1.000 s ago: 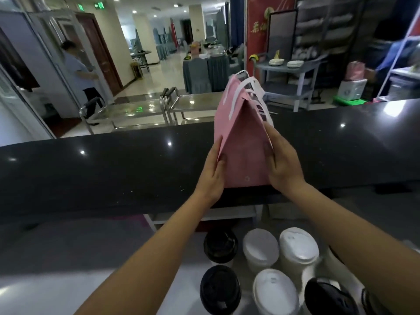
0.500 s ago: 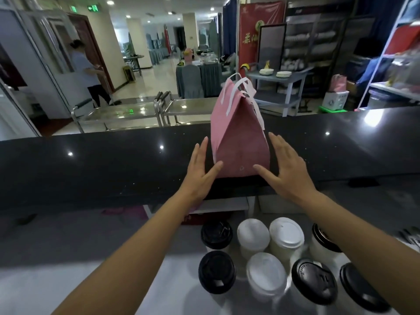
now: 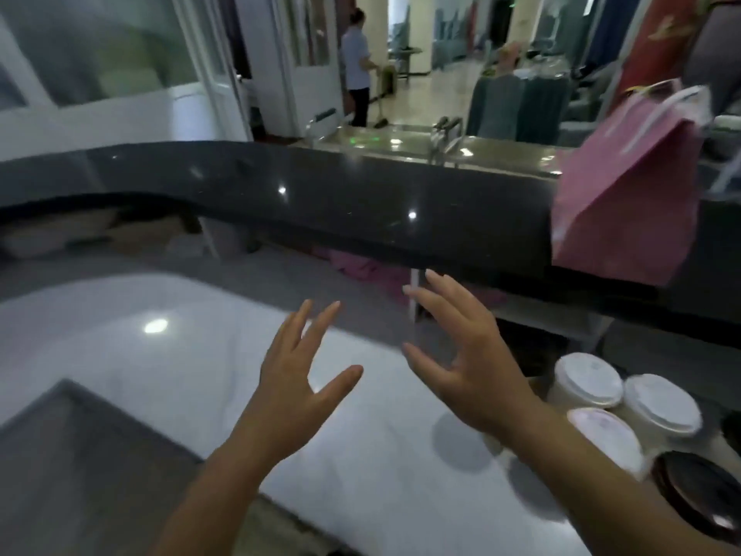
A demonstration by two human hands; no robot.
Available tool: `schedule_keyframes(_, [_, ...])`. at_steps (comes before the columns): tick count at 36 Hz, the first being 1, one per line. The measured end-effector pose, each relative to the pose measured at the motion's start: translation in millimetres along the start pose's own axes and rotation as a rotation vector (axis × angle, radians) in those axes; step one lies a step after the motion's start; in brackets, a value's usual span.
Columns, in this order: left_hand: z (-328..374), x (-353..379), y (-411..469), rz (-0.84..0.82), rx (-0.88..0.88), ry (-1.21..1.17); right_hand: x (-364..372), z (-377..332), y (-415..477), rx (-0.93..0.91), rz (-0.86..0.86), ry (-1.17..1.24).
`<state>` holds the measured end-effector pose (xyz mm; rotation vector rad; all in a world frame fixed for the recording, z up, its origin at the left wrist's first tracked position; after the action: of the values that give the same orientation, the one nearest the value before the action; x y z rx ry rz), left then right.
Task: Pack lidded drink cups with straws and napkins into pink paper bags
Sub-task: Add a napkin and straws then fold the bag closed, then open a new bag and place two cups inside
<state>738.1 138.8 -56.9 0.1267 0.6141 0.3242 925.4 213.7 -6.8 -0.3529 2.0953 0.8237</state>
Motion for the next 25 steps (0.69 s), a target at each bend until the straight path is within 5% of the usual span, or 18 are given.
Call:
schedule_keyframes(12, [-111.7,-198.4,-232.6,0.497,-0.597,0.055,172.0,-214.7,-14.4,-0.412,-0.409,0.301])
schedule_keyframes(25, [-207.8,-400.9,-294.1,0.770,-0.654,0.056,297.5,-405.2,51.9,-0.621,-0.533,0.233])
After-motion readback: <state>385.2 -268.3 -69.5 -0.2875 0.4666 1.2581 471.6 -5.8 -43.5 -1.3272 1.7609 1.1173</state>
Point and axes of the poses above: each hand's wrist, its own y-axis towards the middle knuckle, its own x-axis out of the palm, z = x × y, the point moved 9 cm from there along y, towards the middle knuckle, and after that the axes turned 12 degrees about -y, right-handed, at the moved point
